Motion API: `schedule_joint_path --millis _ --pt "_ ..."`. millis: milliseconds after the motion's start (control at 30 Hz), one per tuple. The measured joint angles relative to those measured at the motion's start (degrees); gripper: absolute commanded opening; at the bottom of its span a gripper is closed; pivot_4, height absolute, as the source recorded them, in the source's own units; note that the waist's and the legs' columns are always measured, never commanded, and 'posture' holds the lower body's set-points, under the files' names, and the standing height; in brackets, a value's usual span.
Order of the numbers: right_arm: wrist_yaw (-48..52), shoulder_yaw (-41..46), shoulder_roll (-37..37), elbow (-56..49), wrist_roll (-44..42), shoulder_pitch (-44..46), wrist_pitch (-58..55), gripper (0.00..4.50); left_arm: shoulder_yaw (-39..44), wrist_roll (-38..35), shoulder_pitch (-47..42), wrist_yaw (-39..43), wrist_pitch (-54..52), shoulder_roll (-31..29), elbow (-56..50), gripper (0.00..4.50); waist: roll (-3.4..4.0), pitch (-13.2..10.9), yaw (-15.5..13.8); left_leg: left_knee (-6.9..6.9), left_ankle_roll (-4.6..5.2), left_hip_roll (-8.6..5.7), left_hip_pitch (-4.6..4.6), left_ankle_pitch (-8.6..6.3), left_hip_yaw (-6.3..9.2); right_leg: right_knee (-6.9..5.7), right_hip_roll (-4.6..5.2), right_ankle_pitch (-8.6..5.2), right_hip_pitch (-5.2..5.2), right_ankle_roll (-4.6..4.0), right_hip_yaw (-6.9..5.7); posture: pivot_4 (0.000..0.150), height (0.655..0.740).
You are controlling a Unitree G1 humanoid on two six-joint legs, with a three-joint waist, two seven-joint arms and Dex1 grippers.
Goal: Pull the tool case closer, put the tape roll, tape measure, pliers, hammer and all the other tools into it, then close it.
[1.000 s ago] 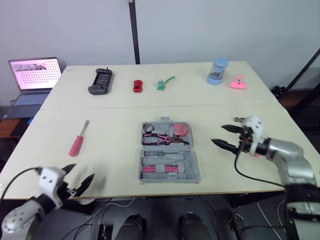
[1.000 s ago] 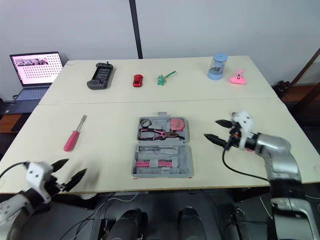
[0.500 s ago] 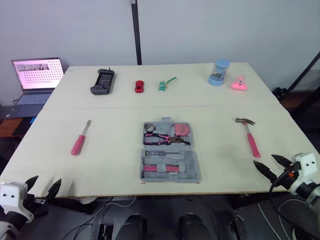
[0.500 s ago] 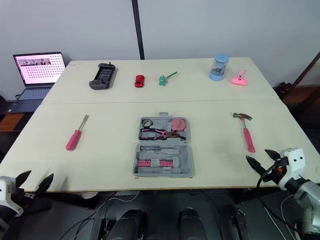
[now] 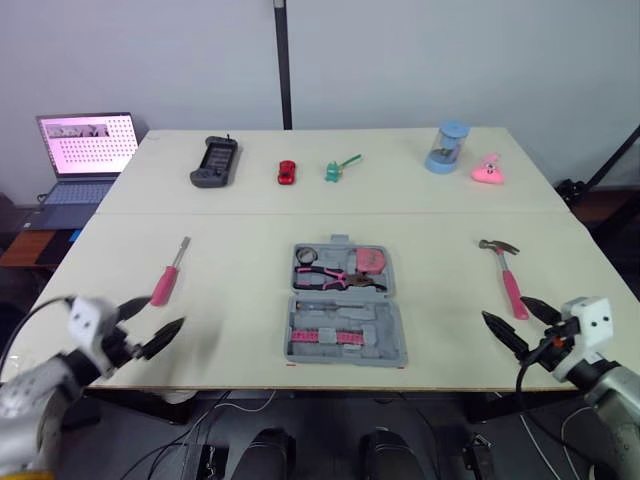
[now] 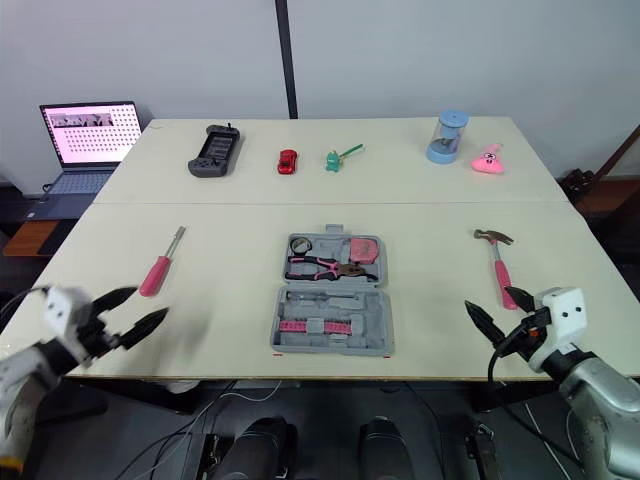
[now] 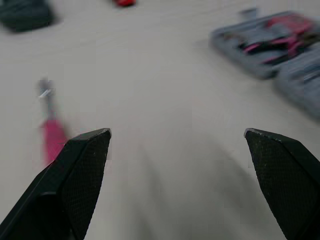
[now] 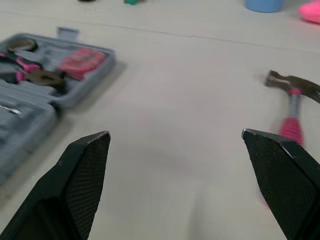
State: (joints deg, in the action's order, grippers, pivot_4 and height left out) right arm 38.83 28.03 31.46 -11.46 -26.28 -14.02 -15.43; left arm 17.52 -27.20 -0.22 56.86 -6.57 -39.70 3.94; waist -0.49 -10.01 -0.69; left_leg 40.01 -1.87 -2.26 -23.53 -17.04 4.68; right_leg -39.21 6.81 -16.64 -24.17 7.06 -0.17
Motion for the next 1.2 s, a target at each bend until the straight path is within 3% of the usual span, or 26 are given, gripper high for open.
schedule_joint_path --millis 133,300,567,767,900,1200 --pt "-3.29 1.15 -3.0 -6.24 -1.88 -5.76 -2.94 4.46 -8.11 0.8 -7.87 5.85 -3.99 -3.92 -4.32 4.5 0.06 0.0 0.1 -0.08 0.0 0.01 0.0 0.0 0.01 0.0 -0.04 0.0 -0.02 0.02 0.0 0.15 0.6753" --pt "-6.17 2.47 -5.81 -10.52 -2.15 -12.06 -3.34 4.46 -15.38 0.47 -20.67 9.97 -10.72 -4.07 -5.13 4.5 0.04 -0.03 0.13 -0.02 0.01 0.01 0.03 0.01 0.05 -0.07 -0.18 0.0 0.03 0.02 -0.03 0.15 0.6753" --pt "-11.42 3.48 -6.45 -13.19 -0.99 -13.61 -5.47 4.46 -18.88 -0.1 -31.78 12.2 -15.57 -1.33 -5.36 4.5 0.08 -0.01 0.06 -0.16 0.03 -0.03 0.03 0.0 0.16 -0.1 -0.33 -0.14 0.02 0.01 -0.08 0.15 0.6753" --pt "-15.08 1.23 -0.28 -8.53 1.86 -2.02 -11.41 4.46 -18.81 -0.79 -33.28 10.32 -18.91 -0.55 -9.44 4.5 0.03 -0.04 1.49 0.04 0.04 -0.03 0.1 0.01 0.02 -0.12 -0.23 -0.1 0.12 0.02 0.0 0.15 0.6753" --pt "-16.98 -3.28 4.59 6.54 5.61 14.6 -15.57 4.46 -16.97 -3.23 -31.24 6.57 -23.48 -1.12 -16.71 4.5 0.04 -0.07 1.92 0.0 0.04 -0.01 0.15 0.01 0.01 -0.21 -0.28 -0.11 0.1 0.01 0.01 0.15 0.6753" --pt "-12.37 -12.55 6.21 33.03 11.82 33.39 -12.69 4.46 -10.43 -7.91 -23.63 -1.57 -31.2 -4.24 -28.76 4.5 0.06 -0.11 1.63 0.05 0.02 -0.02 0.02 0.02 -0.04 -0.21 -0.19 -0.1 -0.03 0.04 0.04 0.15 0.6753"
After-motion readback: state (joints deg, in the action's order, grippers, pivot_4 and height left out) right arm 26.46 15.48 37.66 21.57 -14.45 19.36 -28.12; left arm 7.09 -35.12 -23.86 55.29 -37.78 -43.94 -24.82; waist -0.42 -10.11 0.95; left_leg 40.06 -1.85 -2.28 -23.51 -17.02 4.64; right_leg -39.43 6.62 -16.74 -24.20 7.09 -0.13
